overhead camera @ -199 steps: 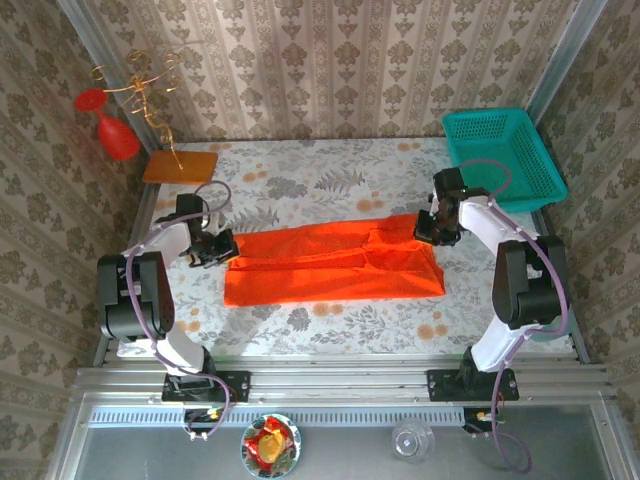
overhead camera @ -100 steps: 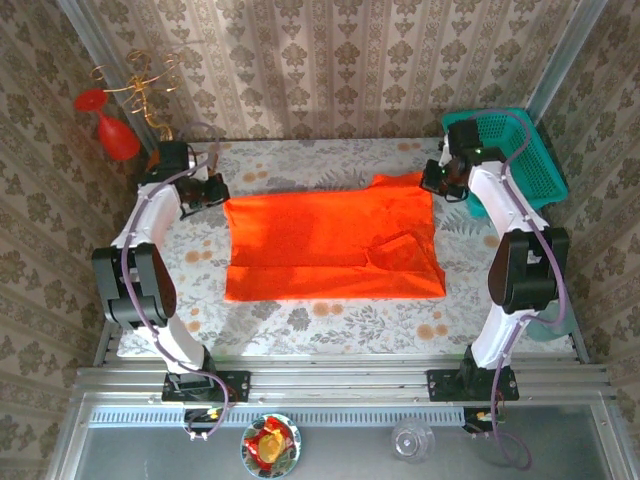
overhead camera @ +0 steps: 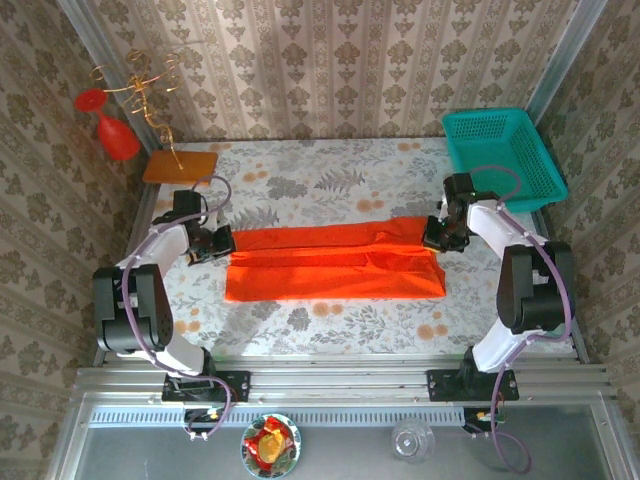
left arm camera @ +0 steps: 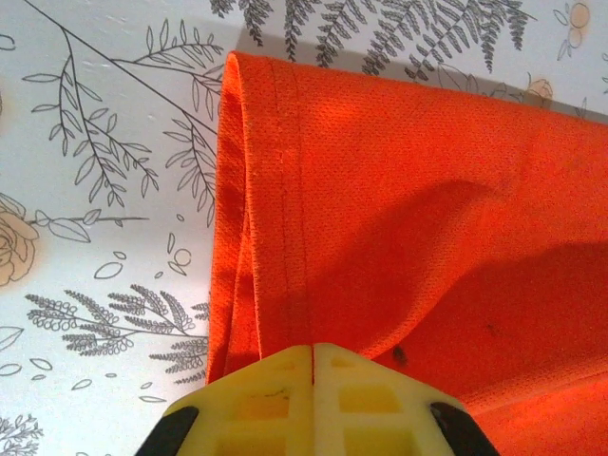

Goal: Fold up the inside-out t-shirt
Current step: Fold the T-shirt at the center of the table, then smooth out the T-shirt at the center of the table.

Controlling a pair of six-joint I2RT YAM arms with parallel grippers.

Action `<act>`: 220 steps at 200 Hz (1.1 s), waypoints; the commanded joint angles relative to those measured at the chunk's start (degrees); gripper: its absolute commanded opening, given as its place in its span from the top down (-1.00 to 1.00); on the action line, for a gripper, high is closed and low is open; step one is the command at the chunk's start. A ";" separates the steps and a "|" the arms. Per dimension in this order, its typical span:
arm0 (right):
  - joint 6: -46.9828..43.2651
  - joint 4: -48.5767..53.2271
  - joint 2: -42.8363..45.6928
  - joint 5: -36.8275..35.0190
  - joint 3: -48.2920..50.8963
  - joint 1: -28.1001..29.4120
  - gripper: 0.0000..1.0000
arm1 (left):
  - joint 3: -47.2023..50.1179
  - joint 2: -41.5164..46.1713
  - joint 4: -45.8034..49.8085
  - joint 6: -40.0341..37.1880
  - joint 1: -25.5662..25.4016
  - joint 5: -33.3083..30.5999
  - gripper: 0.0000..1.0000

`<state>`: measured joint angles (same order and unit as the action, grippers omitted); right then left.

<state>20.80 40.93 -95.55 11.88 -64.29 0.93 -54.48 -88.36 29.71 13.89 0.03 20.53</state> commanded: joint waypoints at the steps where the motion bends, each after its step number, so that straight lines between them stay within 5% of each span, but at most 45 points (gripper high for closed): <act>1: 0.12 -1.61 1.42 -1.27 1.27 -0.23 1.00 | 1.82 0.13 -2.03 0.87 -0.19 -0.85 0.87; 57: 0.80 -0.66 1.95 -3.12 2.94 -0.14 1.00 | 2.97 2.77 0.24 1.89 -0.76 -5.82 0.57; 77: 1.22 0.65 3.88 -5.24 2.75 0.24 0.56 | 1.48 6.15 2.45 0.78 -2.47 -8.35 0.46; 93: 1.53 1.89 5.08 -6.68 1.33 1.61 0.43 | -1.23 6.77 5.31 -0.21 -4.39 -9.87 0.44; 121: 1.56 2.68 4.36 -5.22 -1.82 4.67 0.37 | -5.31 3.50 7.76 -0.62 -8.25 -9.11 0.45; 160: 1.26 -1.29 -1.82 9.29 -4.63 8.12 0.34 | -8.32 -5.51 9.31 -0.09 -12.32 -10.05 0.60; 220: 1.57 0.88 -8.66 4.66 -7.35 9.17 0.34 | -5.21 -12.45 6.48 -1.49 -11.95 -12.99 0.84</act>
<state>21.69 39.55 -103.88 16.95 -69.12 10.00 -60.90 -99.31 35.99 13.85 -12.29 9.32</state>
